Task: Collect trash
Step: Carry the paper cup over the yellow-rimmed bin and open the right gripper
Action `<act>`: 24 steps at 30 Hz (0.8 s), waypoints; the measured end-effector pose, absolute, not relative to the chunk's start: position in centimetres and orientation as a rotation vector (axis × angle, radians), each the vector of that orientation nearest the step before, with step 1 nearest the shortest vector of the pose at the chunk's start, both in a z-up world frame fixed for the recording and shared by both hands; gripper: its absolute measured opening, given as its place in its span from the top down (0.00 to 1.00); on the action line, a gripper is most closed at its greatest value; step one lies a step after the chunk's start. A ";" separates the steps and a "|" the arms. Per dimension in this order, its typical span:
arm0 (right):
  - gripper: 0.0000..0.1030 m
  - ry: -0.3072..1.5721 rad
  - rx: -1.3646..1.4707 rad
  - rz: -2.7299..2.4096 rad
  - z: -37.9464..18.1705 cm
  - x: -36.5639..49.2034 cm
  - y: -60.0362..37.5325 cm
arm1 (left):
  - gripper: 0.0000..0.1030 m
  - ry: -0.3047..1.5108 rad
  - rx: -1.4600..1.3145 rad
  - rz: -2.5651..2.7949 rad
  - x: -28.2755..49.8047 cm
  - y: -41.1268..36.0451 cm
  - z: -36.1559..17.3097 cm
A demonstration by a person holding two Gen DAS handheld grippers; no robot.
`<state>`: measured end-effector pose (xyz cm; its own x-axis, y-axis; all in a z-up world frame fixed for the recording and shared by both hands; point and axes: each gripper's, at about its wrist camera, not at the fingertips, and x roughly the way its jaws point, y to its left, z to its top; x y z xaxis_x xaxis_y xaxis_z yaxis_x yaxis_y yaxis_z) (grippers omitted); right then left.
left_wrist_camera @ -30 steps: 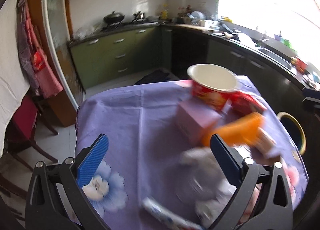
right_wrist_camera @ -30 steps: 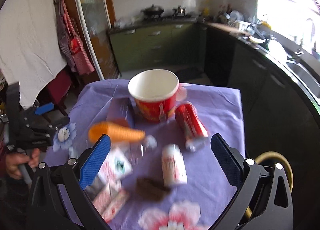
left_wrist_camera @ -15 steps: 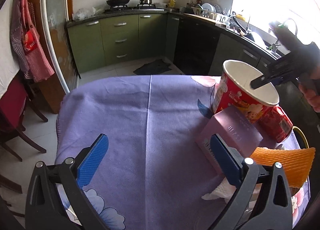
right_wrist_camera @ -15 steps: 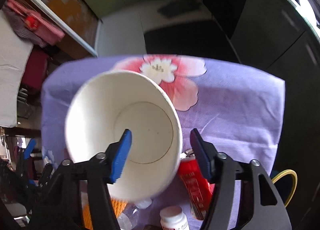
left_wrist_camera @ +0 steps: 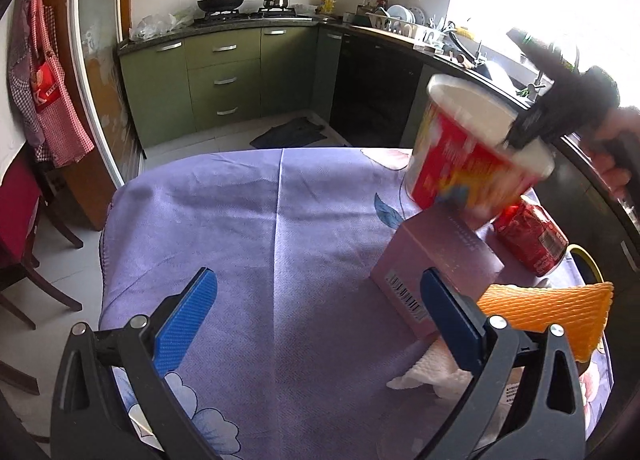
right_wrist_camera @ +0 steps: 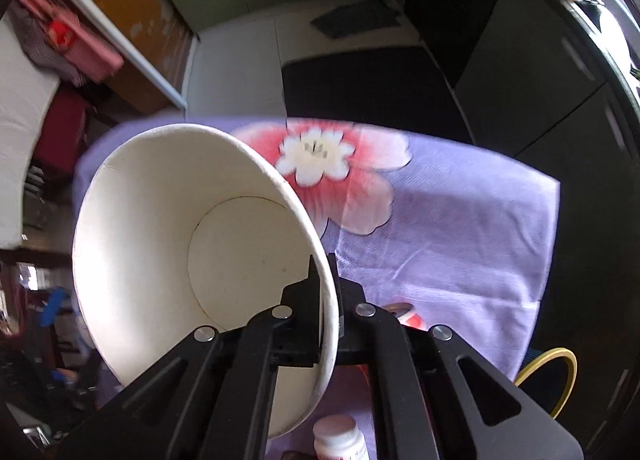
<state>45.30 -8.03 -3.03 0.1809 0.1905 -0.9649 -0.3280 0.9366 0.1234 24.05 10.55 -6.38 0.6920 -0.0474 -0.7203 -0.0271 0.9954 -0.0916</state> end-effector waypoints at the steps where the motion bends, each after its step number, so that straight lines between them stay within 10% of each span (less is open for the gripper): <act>1: 0.97 1.322 -0.105 0.367 -1.7 45.2 -8.6 | 0.06 0.802 -0.095 -0.012 23.9 10.5 -6.2; 11: 0.97 1.194 0.097 0.073 6.9 37.9 -31.2 | 0.06 0.764 -0.066 -0.042 22.8 9.2 -5.0; 24: 0.95 1.411 0.409 -0.158 -13.0 34.3 -52.7 | 0.06 0.813 -0.001 -0.033 21.7 5.2 -2.8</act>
